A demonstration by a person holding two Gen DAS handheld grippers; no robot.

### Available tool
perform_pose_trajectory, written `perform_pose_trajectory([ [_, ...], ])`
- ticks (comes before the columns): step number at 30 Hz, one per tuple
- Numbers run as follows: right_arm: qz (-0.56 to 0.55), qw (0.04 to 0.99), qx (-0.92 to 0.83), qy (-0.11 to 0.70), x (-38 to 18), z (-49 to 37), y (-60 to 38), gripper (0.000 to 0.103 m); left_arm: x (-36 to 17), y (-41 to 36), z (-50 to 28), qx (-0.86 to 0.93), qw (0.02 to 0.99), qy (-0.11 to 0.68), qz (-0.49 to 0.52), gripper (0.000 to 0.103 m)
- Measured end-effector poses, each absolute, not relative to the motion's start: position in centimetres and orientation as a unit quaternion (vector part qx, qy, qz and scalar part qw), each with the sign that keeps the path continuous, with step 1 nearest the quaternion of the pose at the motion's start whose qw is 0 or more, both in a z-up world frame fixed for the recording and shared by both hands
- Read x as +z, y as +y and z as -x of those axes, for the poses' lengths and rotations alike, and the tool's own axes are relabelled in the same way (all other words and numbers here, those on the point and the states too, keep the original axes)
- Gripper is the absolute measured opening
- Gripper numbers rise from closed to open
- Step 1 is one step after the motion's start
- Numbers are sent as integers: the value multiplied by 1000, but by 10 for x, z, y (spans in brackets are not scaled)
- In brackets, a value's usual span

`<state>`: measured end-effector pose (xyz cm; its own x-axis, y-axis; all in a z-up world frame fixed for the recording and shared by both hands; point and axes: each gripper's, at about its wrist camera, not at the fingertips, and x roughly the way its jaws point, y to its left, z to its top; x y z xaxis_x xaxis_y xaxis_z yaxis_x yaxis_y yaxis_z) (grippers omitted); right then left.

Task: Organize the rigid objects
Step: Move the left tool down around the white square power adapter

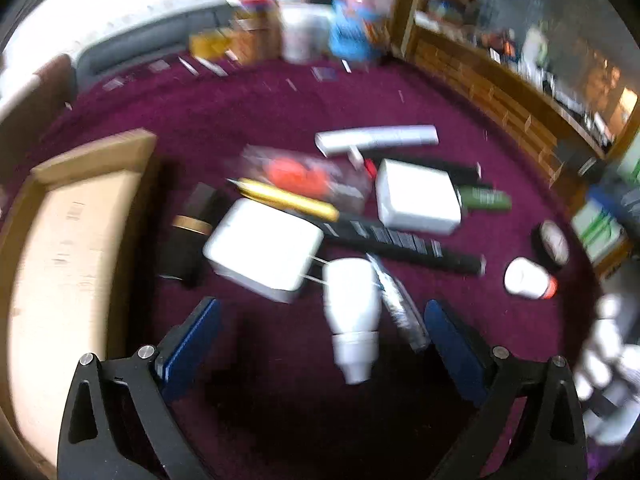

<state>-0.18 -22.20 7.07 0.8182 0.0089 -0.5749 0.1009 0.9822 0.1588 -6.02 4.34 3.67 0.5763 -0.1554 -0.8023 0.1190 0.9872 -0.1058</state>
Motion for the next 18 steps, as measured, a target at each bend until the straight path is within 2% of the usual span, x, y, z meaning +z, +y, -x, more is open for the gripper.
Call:
perform_pose_trajectory([
  [4, -116, 947, -29, 299, 45, 4, -236, 99, 63, 86, 69, -69, 899, 428, 61, 99],
  [5, -129, 942, -29, 307, 42, 4, -240, 95, 66, 91, 68, -67, 899, 428, 65, 99],
  [11, -143, 948, -11, 283, 52, 12, -242, 93, 62, 77, 57, -62, 900, 430, 18, 98],
  [13, -131, 950, -9, 282, 52, 12, -236, 93, 52, 68, 46, -71, 893, 443, 12, 89],
  [15, -123, 952, -7, 281, 53, 12, -232, 93, 44, 65, 41, -79, 885, 460, 8, 66],
  [16, -119, 953, -7, 279, 53, 13, -230, 93, 40, 62, 37, -87, 880, 468, 6, 62],
  [18, -119, 953, -5, 278, 53, 14, -230, 94, 32, 60, 33, -90, 876, 474, -2, 60],
])
